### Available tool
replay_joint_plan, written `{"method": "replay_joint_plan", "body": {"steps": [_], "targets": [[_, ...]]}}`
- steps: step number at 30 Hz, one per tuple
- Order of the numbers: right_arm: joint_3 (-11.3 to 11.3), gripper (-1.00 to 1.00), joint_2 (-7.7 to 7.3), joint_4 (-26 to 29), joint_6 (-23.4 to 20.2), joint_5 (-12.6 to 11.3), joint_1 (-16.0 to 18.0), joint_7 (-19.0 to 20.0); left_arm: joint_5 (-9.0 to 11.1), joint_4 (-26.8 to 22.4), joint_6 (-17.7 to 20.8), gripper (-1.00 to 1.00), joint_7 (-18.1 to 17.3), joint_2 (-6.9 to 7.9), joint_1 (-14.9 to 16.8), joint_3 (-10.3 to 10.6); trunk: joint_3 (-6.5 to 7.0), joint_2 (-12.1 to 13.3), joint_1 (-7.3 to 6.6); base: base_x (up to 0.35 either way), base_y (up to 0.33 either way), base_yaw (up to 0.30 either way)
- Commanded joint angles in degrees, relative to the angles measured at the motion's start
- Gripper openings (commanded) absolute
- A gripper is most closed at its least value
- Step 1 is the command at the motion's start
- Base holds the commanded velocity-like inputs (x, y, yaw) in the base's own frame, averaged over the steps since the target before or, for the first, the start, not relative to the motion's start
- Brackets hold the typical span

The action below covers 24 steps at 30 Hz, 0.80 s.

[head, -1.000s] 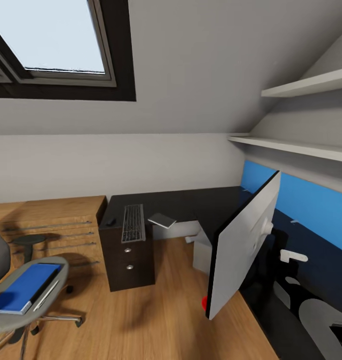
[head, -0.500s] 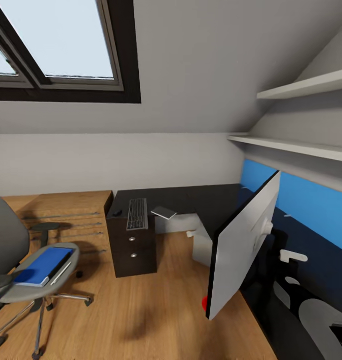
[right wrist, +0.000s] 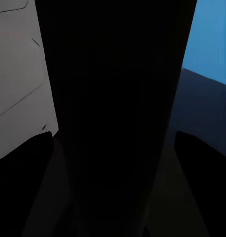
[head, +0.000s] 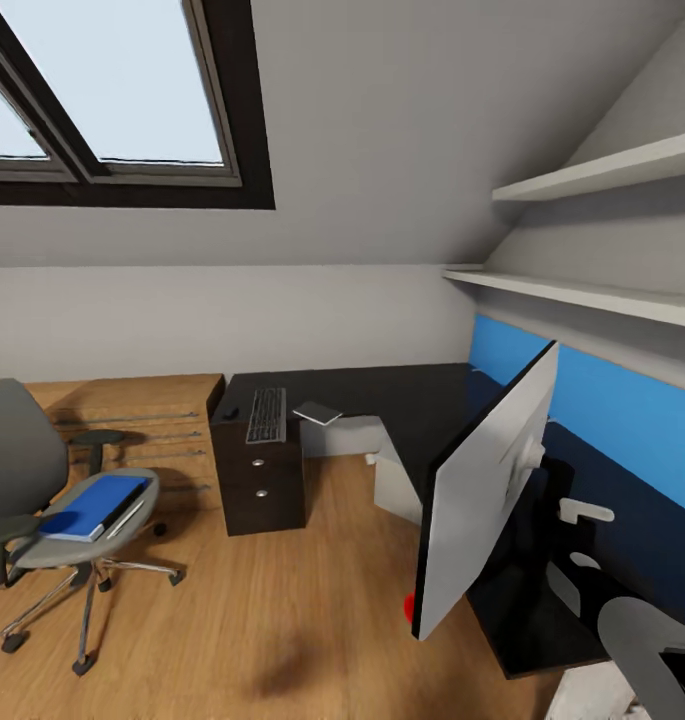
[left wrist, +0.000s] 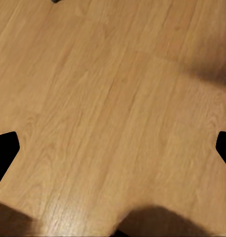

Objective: In the bedroom, organize the workspace by keeping the computer under the desk, ensuring the monitor is on the desk, placing the keyboard on the desk next to the monitor, placing the mouse on the desk next to the keyboard, moving the folder from the swivel chair onto the desk next to the mouse, stacking the notebook on top of the folder with the pen on top of the notebook, and positioning the swivel chair next to the desk.

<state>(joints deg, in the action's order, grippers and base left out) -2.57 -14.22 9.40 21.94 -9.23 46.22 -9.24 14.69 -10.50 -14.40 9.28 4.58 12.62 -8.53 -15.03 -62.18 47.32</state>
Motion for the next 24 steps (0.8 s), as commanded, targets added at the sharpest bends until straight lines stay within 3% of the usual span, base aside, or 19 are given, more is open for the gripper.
{"method": "replay_joint_plan", "body": {"steps": [1,11,24], "targets": [[-0.3,-1.0,-0.02,-0.6,-0.6,-1.4,0.0,0.1,0.2,0.0,-0.2,1.0,0.0,-0.01,0.0,-0.1,-0.08,0.0,-0.01,-0.14,-0.293,0.029],[-0.2,-1.0,0.27,-0.6,-0.6,-1.3,0.0,0.2,0.2,0.0,-0.3,1.0,0.0,-0.01,0.0,-0.1,-0.08,0.0,-0.01,-0.027,-0.328,0.006],[-0.1,-1.0,1.86,-0.5,-0.6,-1.2,0.0,0.1,0.2,0.0,-0.2,1.0,0.0,-0.01,0.0,-0.2,-0.08,0.0,-0.01,0.0,-0.014,0.0]]}}
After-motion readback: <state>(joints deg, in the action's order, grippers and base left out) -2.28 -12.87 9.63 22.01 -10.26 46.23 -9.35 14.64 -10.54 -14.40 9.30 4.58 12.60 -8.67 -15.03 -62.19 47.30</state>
